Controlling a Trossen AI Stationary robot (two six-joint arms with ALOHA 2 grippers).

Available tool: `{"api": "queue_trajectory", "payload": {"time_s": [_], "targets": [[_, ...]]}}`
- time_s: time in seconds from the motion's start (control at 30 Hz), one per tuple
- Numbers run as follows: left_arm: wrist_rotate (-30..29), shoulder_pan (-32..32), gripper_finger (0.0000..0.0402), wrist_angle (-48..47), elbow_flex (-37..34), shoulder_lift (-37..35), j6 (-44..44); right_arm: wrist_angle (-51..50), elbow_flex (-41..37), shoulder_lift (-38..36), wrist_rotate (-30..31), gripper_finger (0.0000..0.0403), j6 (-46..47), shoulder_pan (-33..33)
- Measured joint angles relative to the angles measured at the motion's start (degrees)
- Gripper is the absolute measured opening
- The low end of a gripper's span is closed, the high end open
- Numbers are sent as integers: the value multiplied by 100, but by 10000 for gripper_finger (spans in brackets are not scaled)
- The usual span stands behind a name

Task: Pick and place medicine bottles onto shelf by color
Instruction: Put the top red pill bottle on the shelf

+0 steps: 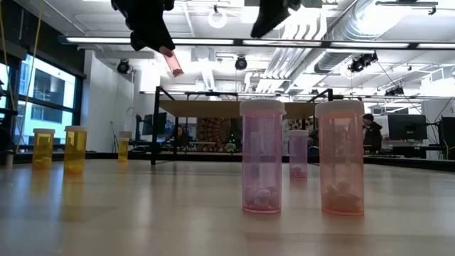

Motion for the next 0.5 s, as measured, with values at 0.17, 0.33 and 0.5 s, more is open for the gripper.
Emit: {"api": "queue_trajectory", "payload": {"time_s": [0.17, 0.33, 0.5], "targets": [[0, 0, 117, -17, 0, 0, -7, 801, -955, -256, -6, 174, 151, 33], [2, 0, 117, -20, 0, 0, -147, 1931, -1519, -362, -198, 174, -53, 24], [0, 0, 117, -18, 0, 0, -258, 3255, -2030, -362, -671, 174, -453, 9]]}}
